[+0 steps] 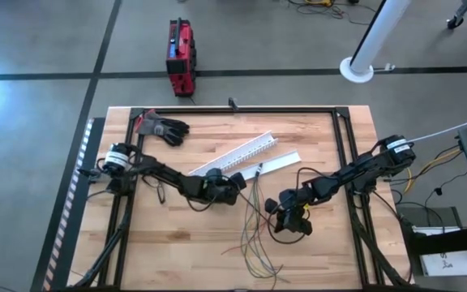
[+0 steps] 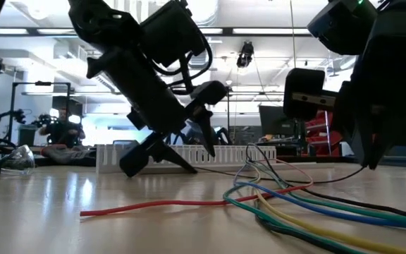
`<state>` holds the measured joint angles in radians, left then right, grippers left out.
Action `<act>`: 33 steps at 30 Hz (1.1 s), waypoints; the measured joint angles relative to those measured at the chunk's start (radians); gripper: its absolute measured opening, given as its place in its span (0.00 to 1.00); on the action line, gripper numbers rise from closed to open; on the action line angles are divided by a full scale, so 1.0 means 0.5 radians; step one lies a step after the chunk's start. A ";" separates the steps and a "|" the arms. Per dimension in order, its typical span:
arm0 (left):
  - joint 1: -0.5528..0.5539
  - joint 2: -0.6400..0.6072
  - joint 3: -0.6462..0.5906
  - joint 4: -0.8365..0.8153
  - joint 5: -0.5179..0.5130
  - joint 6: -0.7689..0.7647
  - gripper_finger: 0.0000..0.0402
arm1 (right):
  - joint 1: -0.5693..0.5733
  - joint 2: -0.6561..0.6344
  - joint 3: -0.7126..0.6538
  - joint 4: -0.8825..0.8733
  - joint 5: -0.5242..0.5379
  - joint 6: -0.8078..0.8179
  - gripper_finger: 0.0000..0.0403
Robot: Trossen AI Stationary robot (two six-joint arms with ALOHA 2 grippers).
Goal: Ziptie cables
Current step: Insert the pointed tail of the zip tie through the locking head to form a loop
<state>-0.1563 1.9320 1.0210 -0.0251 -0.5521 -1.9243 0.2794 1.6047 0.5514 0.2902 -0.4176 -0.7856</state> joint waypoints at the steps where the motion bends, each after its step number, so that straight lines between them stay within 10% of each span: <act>1: 0.010 0.000 0.000 0.006 0.004 0.003 0.44 | 0.000 0.000 0.000 0.006 -0.001 0.000 0.00; 33: -0.086 0.010 -0.006 0.387 -0.238 1.450 0.00 | -0.001 -0.001 0.000 0.014 0.005 0.074 0.00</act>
<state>-0.1994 1.9369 1.0180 0.1685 -0.6709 -1.1991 0.2790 1.6043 0.5514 0.2970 -0.4152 -0.7486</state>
